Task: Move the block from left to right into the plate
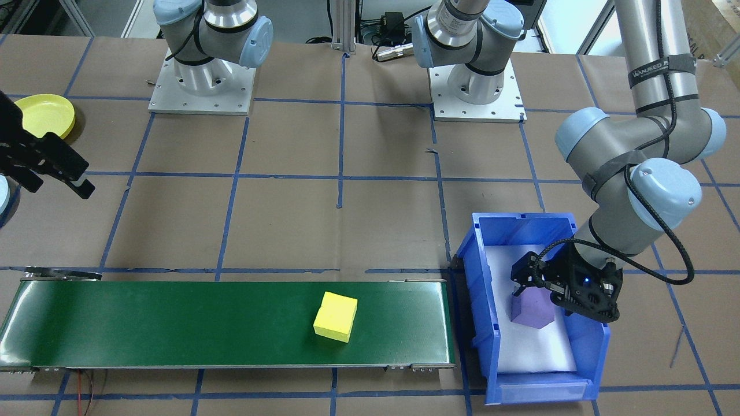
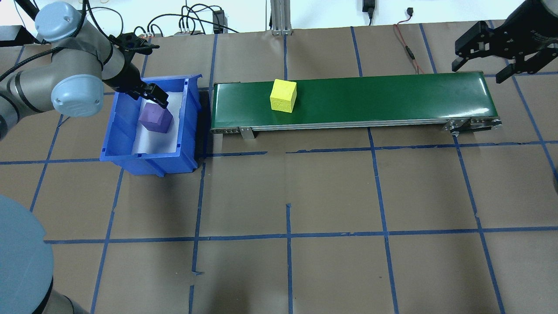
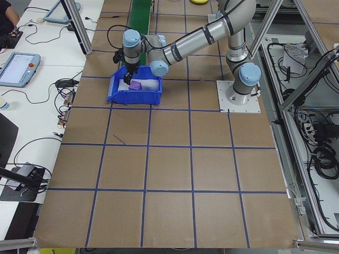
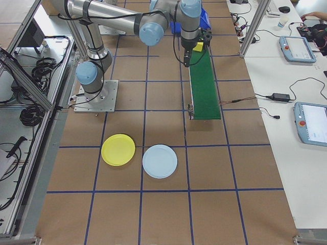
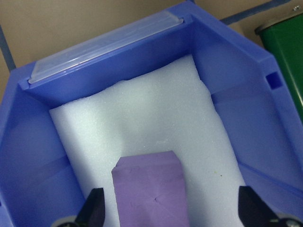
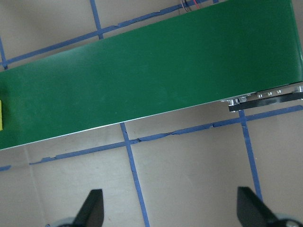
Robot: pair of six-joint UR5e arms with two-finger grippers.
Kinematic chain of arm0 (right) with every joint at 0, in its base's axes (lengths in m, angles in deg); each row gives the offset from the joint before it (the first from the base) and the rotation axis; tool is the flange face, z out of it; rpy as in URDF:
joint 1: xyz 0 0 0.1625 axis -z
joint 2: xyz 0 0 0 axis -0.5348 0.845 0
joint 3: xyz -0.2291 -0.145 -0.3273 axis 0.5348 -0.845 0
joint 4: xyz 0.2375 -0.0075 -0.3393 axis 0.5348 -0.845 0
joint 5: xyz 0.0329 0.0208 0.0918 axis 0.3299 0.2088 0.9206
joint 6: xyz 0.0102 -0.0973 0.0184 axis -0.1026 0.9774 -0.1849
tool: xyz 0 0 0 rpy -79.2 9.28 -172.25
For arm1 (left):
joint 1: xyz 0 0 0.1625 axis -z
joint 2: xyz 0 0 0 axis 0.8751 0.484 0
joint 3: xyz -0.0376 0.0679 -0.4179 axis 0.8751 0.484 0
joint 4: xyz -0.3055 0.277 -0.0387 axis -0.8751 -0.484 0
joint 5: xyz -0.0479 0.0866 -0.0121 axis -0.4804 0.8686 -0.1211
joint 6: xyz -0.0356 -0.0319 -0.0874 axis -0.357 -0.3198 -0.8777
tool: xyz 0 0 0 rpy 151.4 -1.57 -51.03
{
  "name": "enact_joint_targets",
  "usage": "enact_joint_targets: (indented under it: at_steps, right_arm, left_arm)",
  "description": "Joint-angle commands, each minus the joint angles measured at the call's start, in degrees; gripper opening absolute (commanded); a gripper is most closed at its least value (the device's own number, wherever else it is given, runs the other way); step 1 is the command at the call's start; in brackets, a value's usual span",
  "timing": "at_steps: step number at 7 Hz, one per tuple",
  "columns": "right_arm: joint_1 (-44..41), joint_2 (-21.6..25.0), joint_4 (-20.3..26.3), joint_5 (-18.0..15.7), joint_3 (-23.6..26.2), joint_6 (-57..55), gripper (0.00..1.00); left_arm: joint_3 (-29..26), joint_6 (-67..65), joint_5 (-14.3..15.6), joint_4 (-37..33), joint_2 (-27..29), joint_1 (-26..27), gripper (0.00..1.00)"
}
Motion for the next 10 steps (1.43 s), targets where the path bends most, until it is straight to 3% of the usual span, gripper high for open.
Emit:
enact_joint_targets:
  at_steps: [1, 5, 6, 7, 8, 10]
  right_arm:
    - [4.2, -2.8, -1.4, 3.5, 0.3, 0.8, 1.0]
    - [7.8, -7.6, -1.7, 8.4, 2.2, 5.0, 1.0]
    - [9.8, -8.4, -4.6, 9.5, 2.3, 6.2, 1.0]
    - [10.0, -9.1, -6.8, 9.5, 2.3, 7.8, 1.0]
    - [9.9, -10.4, -8.6, 9.6, 2.3, 7.9, 1.0]
    - [9.9, -13.2, -16.2, 11.2, 2.3, 8.5, 1.0]
  left_arm:
    - [0.0, 0.2, 0.1, 1.8, 1.6, 0.0, 1.0]
    - [0.8, -0.3, 1.8, 1.9, 3.5, 0.0, 1.0]
    - [0.9, -0.2, 1.9, 1.9, 4.3, 0.0, 0.86]
    - [1.2, -0.3, 2.1, 1.9, 4.3, 0.0, 0.56]
    - [1.1, -0.9, 2.1, 1.8, 3.4, 0.0, 0.49]
    - [0.0, -9.1, 1.5, 0.3, -3.4, 0.9, 0.49]
